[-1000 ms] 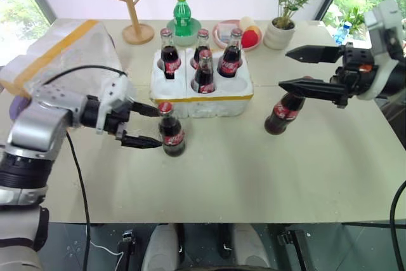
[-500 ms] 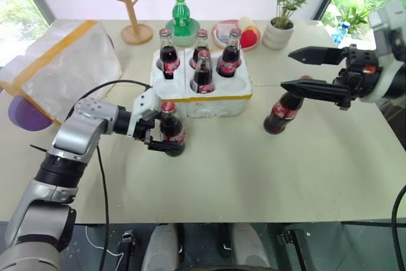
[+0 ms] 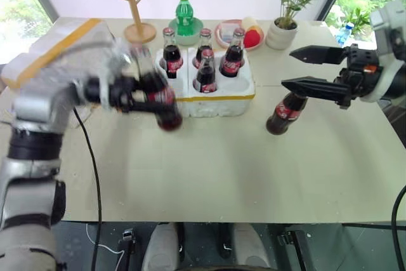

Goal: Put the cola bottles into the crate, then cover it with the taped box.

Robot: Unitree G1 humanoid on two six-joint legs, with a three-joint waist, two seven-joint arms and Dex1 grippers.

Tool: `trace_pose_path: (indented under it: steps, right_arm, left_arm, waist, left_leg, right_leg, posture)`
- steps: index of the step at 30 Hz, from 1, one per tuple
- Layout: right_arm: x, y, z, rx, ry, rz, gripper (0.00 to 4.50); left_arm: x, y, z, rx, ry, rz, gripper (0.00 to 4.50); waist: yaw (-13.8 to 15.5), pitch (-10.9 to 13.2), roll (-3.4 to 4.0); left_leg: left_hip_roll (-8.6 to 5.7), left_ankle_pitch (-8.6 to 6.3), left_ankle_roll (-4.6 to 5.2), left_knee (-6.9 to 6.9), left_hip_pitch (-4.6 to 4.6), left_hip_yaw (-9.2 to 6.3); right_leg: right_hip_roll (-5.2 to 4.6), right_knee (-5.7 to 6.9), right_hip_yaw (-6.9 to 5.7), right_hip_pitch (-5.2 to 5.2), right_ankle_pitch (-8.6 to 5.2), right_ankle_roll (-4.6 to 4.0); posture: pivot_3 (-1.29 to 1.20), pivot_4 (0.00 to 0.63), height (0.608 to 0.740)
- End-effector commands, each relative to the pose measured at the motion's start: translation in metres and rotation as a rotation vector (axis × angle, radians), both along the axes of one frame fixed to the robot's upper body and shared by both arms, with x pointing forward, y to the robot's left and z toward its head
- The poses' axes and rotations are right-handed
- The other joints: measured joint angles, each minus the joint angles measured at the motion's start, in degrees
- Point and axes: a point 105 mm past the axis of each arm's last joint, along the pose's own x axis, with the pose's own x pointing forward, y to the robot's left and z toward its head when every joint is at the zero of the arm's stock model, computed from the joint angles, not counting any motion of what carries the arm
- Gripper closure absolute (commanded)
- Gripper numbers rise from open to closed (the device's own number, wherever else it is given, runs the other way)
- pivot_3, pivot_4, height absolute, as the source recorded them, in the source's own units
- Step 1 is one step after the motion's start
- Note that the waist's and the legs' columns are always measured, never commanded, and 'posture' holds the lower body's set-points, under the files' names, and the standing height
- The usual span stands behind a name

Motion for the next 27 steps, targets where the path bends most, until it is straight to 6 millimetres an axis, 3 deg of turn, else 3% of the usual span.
trace_pose_path:
  steps: [1,3,6,10,15,18,19,22,27]
  right_arm:
    - [-0.004,0.000,0.011,0.004,-0.062,0.007,0.00]
    - [-0.004,0.001,0.011,0.007,-0.064,0.008,0.00]
    - [-0.004,0.003,0.011,0.007,-0.068,0.008,0.00]
    - [-0.004,0.003,0.010,0.012,-0.070,0.002,0.00]
    - [-0.006,0.001,0.007,0.010,-0.068,-0.013,0.00]
    - [-0.006,0.000,0.006,0.008,-0.067,-0.022,0.00]
    - [-0.007,0.001,0.005,0.007,-0.068,-0.023,0.00]
    - [-0.008,0.003,0.005,0.005,-0.071,-0.028,0.00]
    - [-0.012,-0.002,0.007,-0.010,-0.082,-0.071,0.00]
  left_arm:
    - [0.023,0.010,0.020,-0.038,-0.107,0.115,1.70]
    - [0.037,0.011,0.023,-0.024,-0.149,0.165,1.70]
    - [0.056,0.002,0.012,0.019,-0.172,0.196,1.70]
    - [0.067,-0.007,-0.010,0.080,-0.164,0.188,1.70]
    - [0.079,-0.013,-0.054,0.234,-0.174,0.203,1.70]
    - [0.080,-0.013,-0.068,0.271,-0.153,0.192,0.24]
    - [0.080,-0.013,-0.069,0.270,-0.152,0.192,0.05]
    - [0.080,-0.010,-0.062,0.244,-0.156,0.198,0.05]
    - [0.075,0.005,-0.020,0.123,-0.189,0.219,0.05]
  waist:
    - [-0.1,0.0,0.01]
    - [0.0,0.0,0.02]
    - [0.0,0.0,0.01]
    - [0.0,0.0,0.00]
    - [0.0,0.0,0.00]
    - [0.0,0.0,0.01]
    - [0.0,0.0,0.01]
    - [0.0,0.0,0.01]
    - [-0.1,0.0,-0.01]
  left_leg:
    - [0.00,0.00,0.00,0.00,0.05,0.02]
    - [0.02,0.00,0.00,-0.02,0.09,0.02]
    - [0.05,0.01,-0.01,-0.03,0.08,0.03]
    - [0.05,0.02,-0.04,-0.02,-0.03,0.07]
    - [0.05,0.13,-0.23,-0.02,-0.27,0.08]
    - [0.05,0.12,-0.21,-0.01,-0.26,0.10]
    - [0.04,0.08,-0.14,-0.01,-0.25,0.10]
    - [0.04,0.03,-0.04,-0.01,-0.25,0.08]
    - [0.04,0.03,-0.04,0.00,-0.27,0.07]
  right_leg:
    - [0.01,0.00,0.00,0.03,0.00,0.00]
    - [0.04,0.02,0.00,0.03,-0.01,0.00]
    - [0.10,0.01,-0.01,0.02,-0.01,-0.01]
    - [0.08,-0.04,-0.01,-0.03,-0.01,0.00]
    - [0.08,0.00,-0.01,-0.33,0.00,0.00]
    - [0.06,0.03,0.01,-0.34,0.00,-0.01]
    - [0.05,0.04,0.01,-0.34,0.00,0.00]
    - [0.04,0.05,0.00,-0.32,0.00,0.00]
    - [0.05,0.08,0.00,-0.36,0.00,0.00]
  posture:
    - [0.00,0.150,0.740]
    - [0.00,0.150,0.740]
    - [0.00,0.150,0.740]
    - [0.00,0.150,0.740]
    - [0.00,0.150,0.740]
    - [0.00,0.150,0.740]
    - [0.00,0.150,0.740]
    - [0.00,0.150,0.740]
    - [0.00,0.150,0.740]
